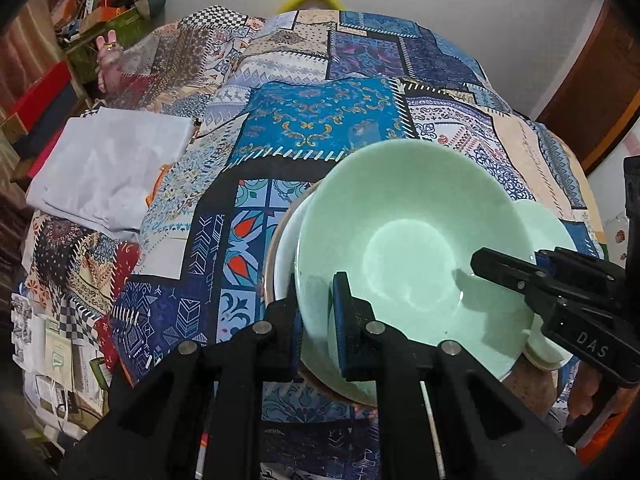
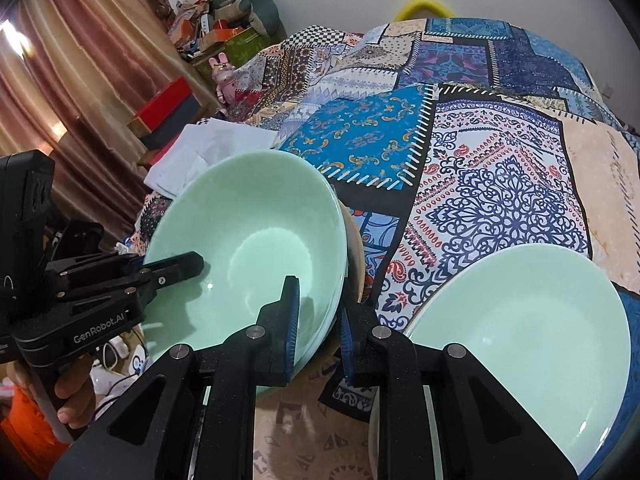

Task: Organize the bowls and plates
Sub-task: 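Lower the mint-green bowl into the white spotted bowl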

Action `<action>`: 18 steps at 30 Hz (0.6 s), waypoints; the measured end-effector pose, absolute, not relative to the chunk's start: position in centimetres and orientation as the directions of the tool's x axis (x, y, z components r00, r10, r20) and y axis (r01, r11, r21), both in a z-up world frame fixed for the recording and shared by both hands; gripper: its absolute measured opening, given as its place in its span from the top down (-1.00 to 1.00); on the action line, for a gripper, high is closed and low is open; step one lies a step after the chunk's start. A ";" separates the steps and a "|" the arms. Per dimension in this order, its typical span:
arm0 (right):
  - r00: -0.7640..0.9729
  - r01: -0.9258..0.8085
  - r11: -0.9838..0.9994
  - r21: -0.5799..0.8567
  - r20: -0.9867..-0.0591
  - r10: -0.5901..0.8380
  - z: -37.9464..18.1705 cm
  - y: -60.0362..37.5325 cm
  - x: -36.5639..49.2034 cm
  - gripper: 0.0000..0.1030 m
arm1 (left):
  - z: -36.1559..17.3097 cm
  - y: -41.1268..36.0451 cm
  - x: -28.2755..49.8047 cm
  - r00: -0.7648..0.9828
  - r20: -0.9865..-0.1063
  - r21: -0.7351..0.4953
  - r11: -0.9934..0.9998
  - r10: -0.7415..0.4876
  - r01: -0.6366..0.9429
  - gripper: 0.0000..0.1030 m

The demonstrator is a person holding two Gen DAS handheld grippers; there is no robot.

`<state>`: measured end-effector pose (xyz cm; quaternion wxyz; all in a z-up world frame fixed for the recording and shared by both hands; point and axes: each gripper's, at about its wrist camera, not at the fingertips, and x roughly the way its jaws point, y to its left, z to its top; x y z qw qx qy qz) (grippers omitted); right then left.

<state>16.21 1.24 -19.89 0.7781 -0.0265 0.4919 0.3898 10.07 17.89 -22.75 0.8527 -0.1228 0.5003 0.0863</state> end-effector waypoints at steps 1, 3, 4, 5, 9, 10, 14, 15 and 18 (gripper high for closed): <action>0.212 -0.631 0.696 0.343 -0.786 0.580 -19.9 1.2 16.2 0.63 | -22.8 18.0 10.1 0.485 -0.874 -0.121 0.955 0.027 -0.271 0.75; 0.210 -0.629 0.696 0.347 -0.786 0.581 -19.9 1.2 16.2 0.62 | -22.8 18.0 10.2 0.486 -0.874 -0.120 0.956 0.027 -0.269 0.75; 0.209 -0.629 0.696 0.346 -0.787 0.581 -19.9 1.2 16.2 0.62 | -22.8 18.0 10.2 0.486 -0.874 -0.121 0.955 0.026 -0.269 0.75; 0.208 -0.630 0.695 0.346 -0.787 0.581 -19.9 1.2 16.3 0.62 | -22.8 18.1 10.2 0.485 -0.874 -0.124 0.955 0.024 -0.270 0.75; 0.205 -0.635 0.692 0.344 -0.788 0.580 -19.9 1.3 16.3 0.62 | -22.8 18.1 10.3 0.484 -0.875 -0.125 0.955 0.022 -0.269 0.75; 0.206 -0.637 0.692 0.341 -0.789 0.579 -19.9 1.3 16.3 0.62 | -22.8 18.1 10.2 0.483 -0.875 -0.125 0.955 0.022 -0.269 0.75; 0.238 -0.644 0.700 0.309 -0.789 0.567 -19.3 1.2 16.1 0.61 | -22.7 18.5 10.3 0.482 -0.876 -0.152 0.949 -0.001 -0.275 0.73; 0.250 -0.649 0.701 0.295 -0.788 0.563 -19.0 1.2 16.0 0.61 | -22.7 18.6 10.3 0.478 -0.878 -0.160 0.947 -0.008 -0.278 0.73; 0.246 -0.653 0.698 0.293 -0.790 0.562 -19.0 1.2 16.1 0.61 | -22.7 18.6 10.4 0.479 -0.878 -0.161 0.948 -0.011 -0.274 0.73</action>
